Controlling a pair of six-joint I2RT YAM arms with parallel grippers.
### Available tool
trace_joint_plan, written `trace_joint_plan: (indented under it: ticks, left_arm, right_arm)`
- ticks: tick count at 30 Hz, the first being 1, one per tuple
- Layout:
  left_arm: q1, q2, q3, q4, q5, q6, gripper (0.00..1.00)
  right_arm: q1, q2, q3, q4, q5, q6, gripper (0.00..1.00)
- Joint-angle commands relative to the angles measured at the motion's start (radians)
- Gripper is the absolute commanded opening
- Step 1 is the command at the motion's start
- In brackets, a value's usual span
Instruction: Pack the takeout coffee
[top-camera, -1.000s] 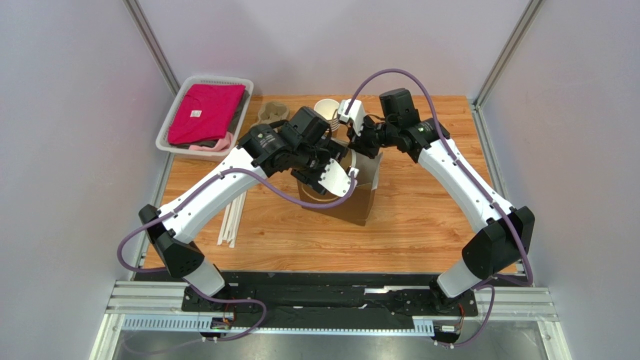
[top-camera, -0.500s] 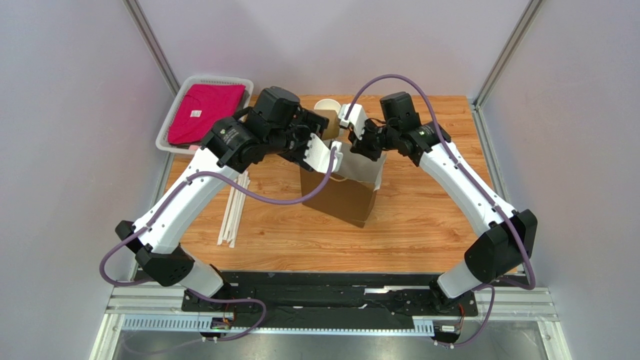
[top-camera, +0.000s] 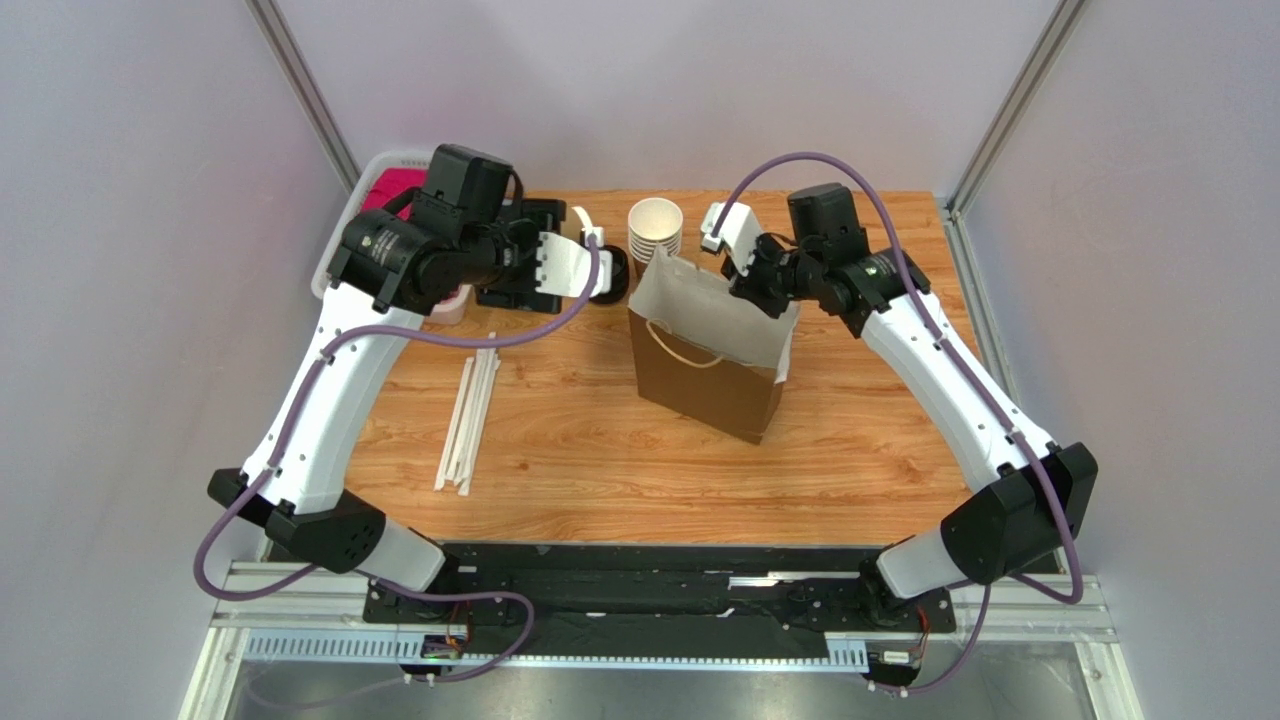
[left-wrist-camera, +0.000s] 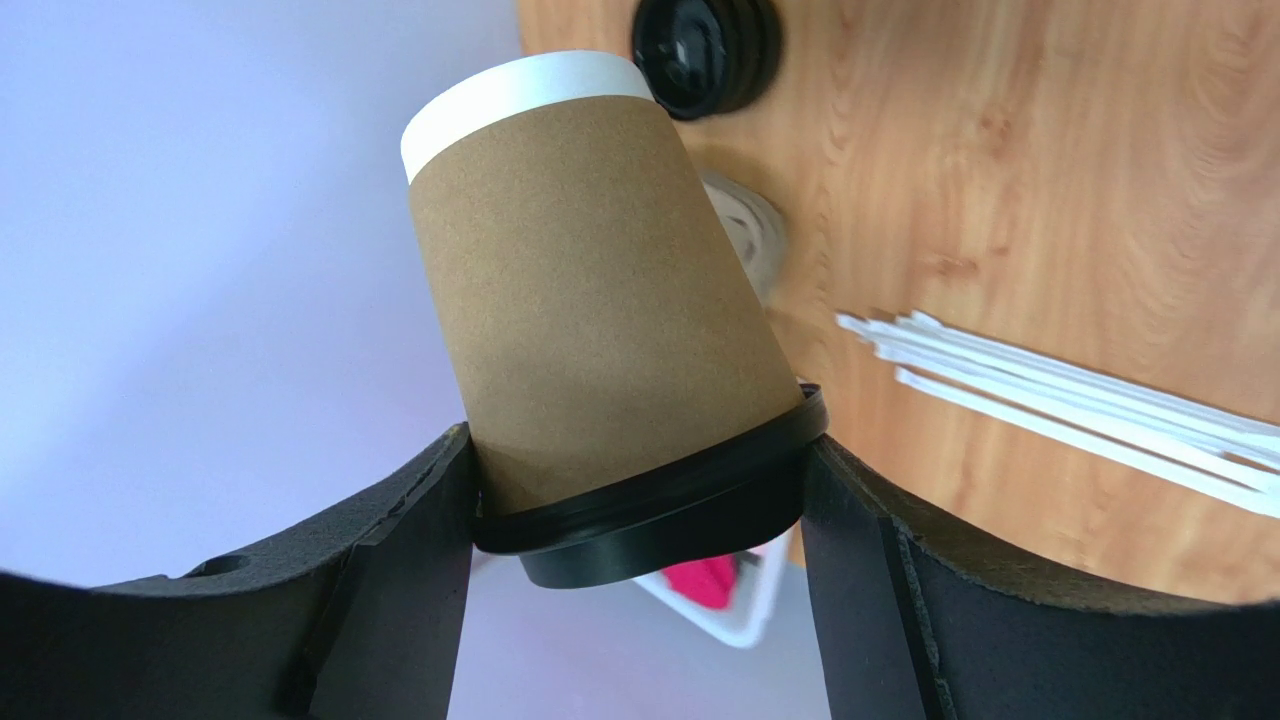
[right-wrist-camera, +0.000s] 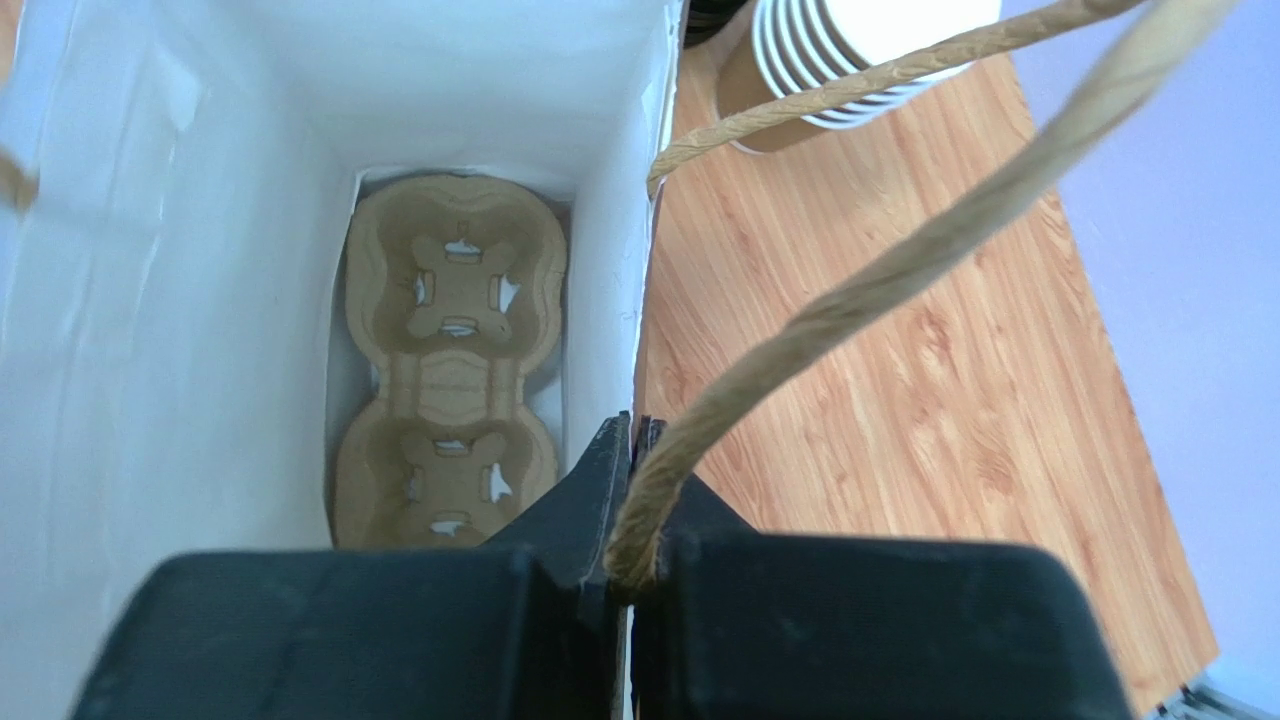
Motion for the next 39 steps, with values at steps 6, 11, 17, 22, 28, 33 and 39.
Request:
trace_joint_plan:
  ticks: [6,11,17,22,28,33,39]
  left_arm:
    - [0.083,0.017,-0.152,-0.417,0.107,-0.155,0.24]
    - [0.086,0.080,-0.264,-0.417,0.090,-0.208,0.24]
    - [0.086,0.141,-0.341,-0.418,0.133,-0.270,0.23]
    - [0.086,0.233,-0.431,-0.418,0.072,-0.337,0.21]
    - [0.086,0.325,-0.409,-0.418,-0.096,-0.376,0.21]
    - [0.067,0.342,-0.372,-0.418,-0.271,-0.253,0.22]
    - [-0.002,0.313,-0.431,-0.421,-0.390,-0.100,0.23]
  right_arm:
    - [-0.048,-0.078,-0.022,0.000,0.049,-0.032,0.00]
    - [-0.051,-0.100,-0.037,-0.001,0.049,-0.029,0.00]
    - [-0.053,-0.126,-0.065,-0.007,0.049,-0.028,0.00]
    - [-0.053,-0.130,-0.074,-0.015,0.045,-0.020,0.00]
    - [-0.054,-0.147,-0.096,-0.017,0.042,-0.014,0.00]
    - [-0.053,-0.157,-0.116,-0.013,0.043,-0.008,0.00]
    - [-0.054,-0.158,-0.129,-0.004,0.042,0.003,0.00]
